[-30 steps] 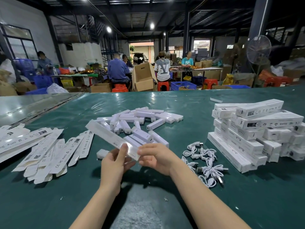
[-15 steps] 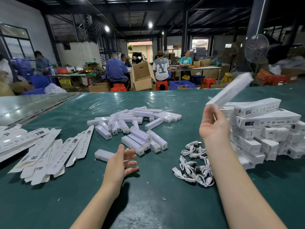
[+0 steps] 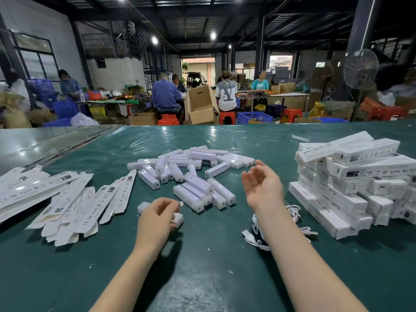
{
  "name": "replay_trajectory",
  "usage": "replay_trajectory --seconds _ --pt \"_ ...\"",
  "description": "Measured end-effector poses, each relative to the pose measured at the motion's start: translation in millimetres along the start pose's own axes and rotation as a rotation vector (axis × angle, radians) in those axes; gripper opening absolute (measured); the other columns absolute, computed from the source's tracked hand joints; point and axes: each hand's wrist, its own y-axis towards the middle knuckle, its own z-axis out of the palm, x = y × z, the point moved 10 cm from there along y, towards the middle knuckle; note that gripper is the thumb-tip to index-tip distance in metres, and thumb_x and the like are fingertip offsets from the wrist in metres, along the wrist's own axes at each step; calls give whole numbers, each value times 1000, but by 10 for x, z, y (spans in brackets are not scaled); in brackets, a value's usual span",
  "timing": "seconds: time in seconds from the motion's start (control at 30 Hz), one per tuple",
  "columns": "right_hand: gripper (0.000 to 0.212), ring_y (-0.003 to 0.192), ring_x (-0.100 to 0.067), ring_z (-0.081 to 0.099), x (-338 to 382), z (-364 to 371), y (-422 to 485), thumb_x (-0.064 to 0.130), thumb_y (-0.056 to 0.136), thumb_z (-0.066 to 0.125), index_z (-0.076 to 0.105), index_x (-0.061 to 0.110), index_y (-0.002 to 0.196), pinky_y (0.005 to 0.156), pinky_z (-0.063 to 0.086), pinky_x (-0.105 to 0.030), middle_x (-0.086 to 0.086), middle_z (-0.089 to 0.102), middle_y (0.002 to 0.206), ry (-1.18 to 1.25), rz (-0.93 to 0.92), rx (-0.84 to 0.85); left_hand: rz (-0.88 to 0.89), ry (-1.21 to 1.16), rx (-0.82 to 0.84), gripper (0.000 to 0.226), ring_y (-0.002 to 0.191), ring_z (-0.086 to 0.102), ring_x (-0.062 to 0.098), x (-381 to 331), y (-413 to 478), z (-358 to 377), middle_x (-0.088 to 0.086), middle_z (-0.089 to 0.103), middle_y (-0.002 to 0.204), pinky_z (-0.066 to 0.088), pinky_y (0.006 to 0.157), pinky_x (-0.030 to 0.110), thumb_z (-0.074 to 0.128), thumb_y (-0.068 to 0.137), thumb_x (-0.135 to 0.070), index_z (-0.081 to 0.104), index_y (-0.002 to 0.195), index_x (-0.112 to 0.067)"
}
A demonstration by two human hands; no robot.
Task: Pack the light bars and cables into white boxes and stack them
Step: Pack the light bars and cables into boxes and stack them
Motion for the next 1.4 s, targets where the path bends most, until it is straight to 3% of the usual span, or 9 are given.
replay_trajectory --seconds 0.1,0.17,0.27,0.37,0.7,0.97,1.1,1.23,1.4 --pt "28 38 -6 48 -269 60 -19 -9 85 44 59 11 72 45 48 -20 0 51 51 -489 -130 105 173 435 -169 15 82 55 19 -199 79 -386 -1 68 86 38 72 30 60 84 -12 63 74 -23" --pt "26 49 -10 48 -427 186 -121 -7 81 48 61 12 70 55 43 -23 1 52 57 -919 -333 259 163 751 -279 13 108 47 27 -183 152 -630 5 64 111 37 85 35 60 84 -18 65 94 -22" --pt "21 79 -15 55 -861 318 -311 5 79 50 67 16 81 70 42 -26 3 65 81 -1601 -544 578 -129 1046 -298 47 137 12 29 119 230 -981 10 27 148 17 108 49 57 85 -28 46 130 -24" --pt "23 93 -18 54 -1141 311 -410 9 79 49 69 17 87 72 42 -29 0 65 95 -1870 -577 797 -322 1141 -219 47 134 18 31 346 204 -1125 12 24 146 20 105 44 45 90 -41 40 134 -24" --pt "23 82 -12 54 -1071 290 -368 6 78 51 71 15 86 77 44 -27 1 68 90 -1687 -484 726 -205 1037 -214 52 121 37 41 278 263 -984 18 33 137 30 101 43 50 90 -21 34 139 -17" --pt "18 67 -2 50 -1067 268 -343 10 80 54 71 14 82 67 42 -17 6 68 79 -1608 -431 713 63 214 -457 61 112 47 25 -73 161 -1028 13 43 136 37 92 37 67 80 -11 39 134 -16" --pt "9 56 -2 53 -1034 224 -288 11 86 61 66 16 79 56 44 -15 13 62 65 -992 -65 665 195 -81 -135 51 94 60 6 -288 34 -430 -1 62 112 42 83 28 70 79 -9 42 117 -27" --pt "19 62 -13 64 -1082 231 -305 24 78 60 61 11 93 57 53 -24 0 68 74 -574 197 681 237 33 299 51 89 66 2 -282 -258 295 -15 70 94 50 76 15 70 53 -30 56 101 -34" --pt "22 66 -17 67 -1035 199 -245 20 69 67 59 7 85 61 56 -28 -3 67 68 -487 173 644 330 130 268 35 82 62 -2 -299 -284 340 -15 70 90 45 65 9 68 59 -17 64 92 -28"
